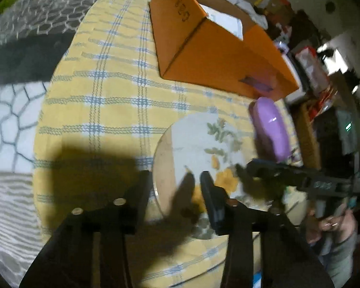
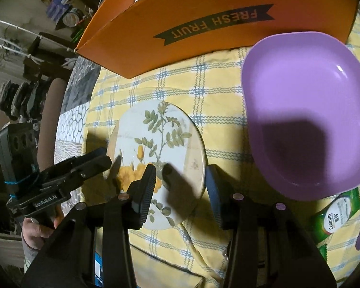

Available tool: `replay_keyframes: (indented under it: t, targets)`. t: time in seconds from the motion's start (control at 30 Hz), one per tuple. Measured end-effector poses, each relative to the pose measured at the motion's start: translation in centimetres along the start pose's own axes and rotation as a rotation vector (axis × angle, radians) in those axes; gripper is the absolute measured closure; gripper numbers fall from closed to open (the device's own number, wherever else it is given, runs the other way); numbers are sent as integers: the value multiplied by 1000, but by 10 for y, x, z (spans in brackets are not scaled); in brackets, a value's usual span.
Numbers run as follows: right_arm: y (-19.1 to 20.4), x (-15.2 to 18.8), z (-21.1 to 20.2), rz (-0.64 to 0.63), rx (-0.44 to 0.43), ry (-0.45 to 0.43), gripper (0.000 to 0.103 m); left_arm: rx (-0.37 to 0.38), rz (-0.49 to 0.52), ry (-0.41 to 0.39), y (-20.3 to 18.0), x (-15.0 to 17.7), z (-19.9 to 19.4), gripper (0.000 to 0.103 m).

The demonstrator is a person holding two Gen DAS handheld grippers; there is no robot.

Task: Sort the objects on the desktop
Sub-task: 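Move the right gripper to the floral plate and grasp its rim, then lift the floral plate with the right gripper and lay it in the box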

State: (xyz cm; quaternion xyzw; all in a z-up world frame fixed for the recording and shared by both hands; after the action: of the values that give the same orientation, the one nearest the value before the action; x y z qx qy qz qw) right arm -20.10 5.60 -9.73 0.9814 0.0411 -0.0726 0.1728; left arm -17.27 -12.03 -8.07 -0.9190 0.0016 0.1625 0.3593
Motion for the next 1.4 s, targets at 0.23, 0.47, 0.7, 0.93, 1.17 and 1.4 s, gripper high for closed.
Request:
replay_keyframes:
  t: [0.23, 0.47, 0.7, 0.93, 1.17, 1.4]
  targets:
    - [-3, 2, 1, 28, -25, -11, 61, 318, -166, -141, 5, -3, -30, 52]
    - [-10, 3, 3, 92, -106, -21, 61, 649, -363, -233, 17, 4, -31, 54]
    - [18, 5, 16, 55, -141, 6, 69, 421, -217, -109, -24, 14, 9, 75]
    - [13, 4, 8, 124, -224, -7, 66, 502, -322, -144, -9, 17, 6, 98]
    - [20, 6, 1, 256, -493, -15, 39, 735, -384, -222, -25, 21, -8, 98]
    - [42, -13, -51, 193, -546, -122, 84, 644, -283, -212, -58, -17, -26, 91]
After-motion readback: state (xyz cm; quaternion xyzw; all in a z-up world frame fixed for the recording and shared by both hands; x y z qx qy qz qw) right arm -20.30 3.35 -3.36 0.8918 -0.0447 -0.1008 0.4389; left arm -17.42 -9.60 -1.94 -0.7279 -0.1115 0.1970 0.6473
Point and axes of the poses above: each gripper's, at about its wrist camera, not at the fingertips, and z roughly the way its jaws point, y to its left, x to its underside, the point moved 4 cm from there along z, roughly the way its jaws point, and after that the axes turned 12 degrees about x, right-handed, at the moved point
